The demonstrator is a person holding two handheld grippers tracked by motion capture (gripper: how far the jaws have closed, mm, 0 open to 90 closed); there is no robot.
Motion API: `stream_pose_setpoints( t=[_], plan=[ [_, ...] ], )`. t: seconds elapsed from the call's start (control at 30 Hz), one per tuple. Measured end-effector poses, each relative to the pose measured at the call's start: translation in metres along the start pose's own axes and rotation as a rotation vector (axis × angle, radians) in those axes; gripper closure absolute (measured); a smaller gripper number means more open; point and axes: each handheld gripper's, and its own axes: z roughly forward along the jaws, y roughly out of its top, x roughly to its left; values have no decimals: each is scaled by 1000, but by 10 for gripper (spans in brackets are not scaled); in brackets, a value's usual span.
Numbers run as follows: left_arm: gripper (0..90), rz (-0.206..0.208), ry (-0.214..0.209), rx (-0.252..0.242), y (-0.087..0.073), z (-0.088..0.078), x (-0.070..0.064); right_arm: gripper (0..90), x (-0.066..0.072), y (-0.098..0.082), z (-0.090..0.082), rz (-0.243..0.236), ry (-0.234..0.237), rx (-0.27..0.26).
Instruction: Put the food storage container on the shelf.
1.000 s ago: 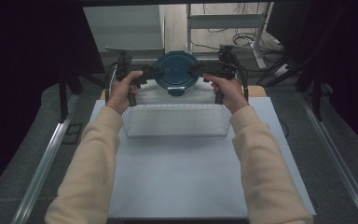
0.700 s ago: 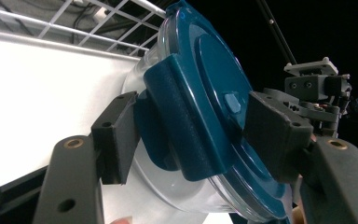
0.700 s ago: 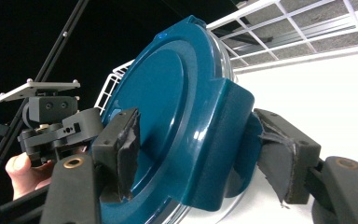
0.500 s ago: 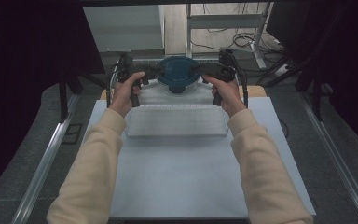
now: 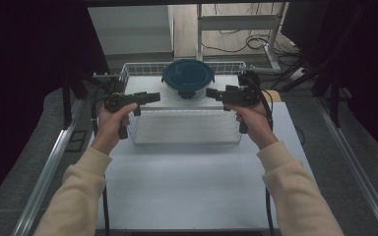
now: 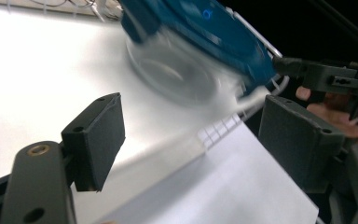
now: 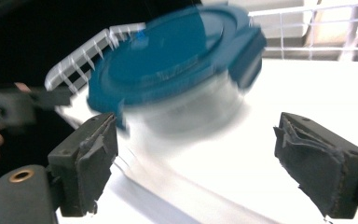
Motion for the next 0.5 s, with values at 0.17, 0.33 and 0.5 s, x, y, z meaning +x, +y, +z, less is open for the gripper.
stream_pose_setpoints(
  t=[0.17,0.33,0.5],
  plan=[
    [223,57,29,31,-36,-12,-8,161,6,-34,-27,-110,5,18],
    [219,71,31,68,-78,-20,-10,164,7,-76,-50,-166,2,30],
    [216,61,60,110,-117,-23,-6,171,2,-122,-67,-123,55,64]
  ],
)
